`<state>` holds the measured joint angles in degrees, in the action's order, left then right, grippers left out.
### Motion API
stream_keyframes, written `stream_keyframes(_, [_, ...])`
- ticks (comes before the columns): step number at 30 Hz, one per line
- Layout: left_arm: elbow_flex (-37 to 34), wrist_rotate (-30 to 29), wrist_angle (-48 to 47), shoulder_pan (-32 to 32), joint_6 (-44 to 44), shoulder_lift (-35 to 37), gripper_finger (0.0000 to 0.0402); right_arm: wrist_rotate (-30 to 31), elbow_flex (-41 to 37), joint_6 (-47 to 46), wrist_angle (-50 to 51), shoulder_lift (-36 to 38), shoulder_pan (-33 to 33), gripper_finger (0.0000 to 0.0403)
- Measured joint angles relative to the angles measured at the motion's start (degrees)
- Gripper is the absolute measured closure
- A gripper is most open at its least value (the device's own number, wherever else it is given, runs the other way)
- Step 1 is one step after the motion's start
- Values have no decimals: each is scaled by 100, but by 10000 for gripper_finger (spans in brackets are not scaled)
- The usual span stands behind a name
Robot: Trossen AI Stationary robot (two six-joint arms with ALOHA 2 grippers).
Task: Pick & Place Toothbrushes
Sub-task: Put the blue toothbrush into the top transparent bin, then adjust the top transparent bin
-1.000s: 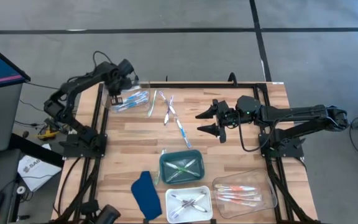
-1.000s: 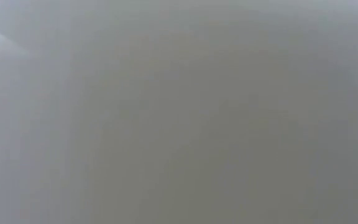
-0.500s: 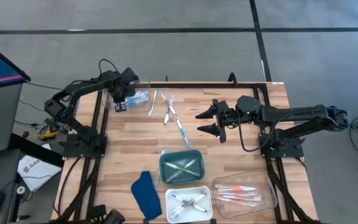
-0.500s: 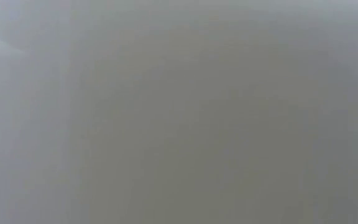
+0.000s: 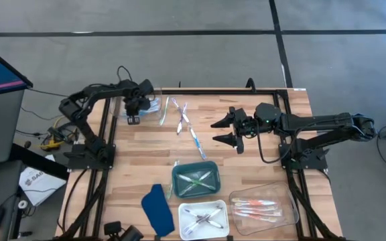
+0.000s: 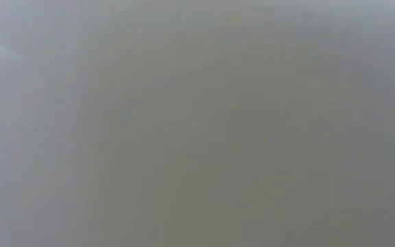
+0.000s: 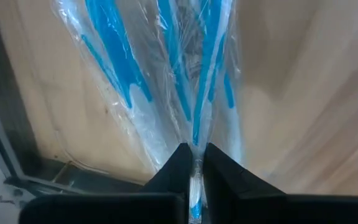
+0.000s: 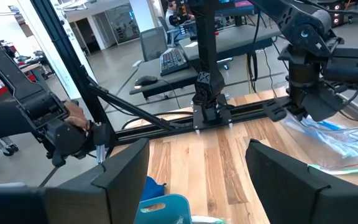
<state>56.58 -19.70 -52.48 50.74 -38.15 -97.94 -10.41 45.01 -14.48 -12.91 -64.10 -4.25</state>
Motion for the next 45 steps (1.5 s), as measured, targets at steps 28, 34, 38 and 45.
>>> stream_keyframes(28, [11,-155,137,-26,819,29,221,-2,0,1,0,0,0,143])
stream_keyframes(34, [1,-231,82,-70,888,376,217,-2,0,0,0,0,0,143])
stream_keyframes(38, [-2,-227,63,-61,908,788,223,-1,0,0,0,0,0,143])
stream_keyframes(45, [-2,-87,72,-57,925,1391,220,-2,0,0,0,0,0,143])
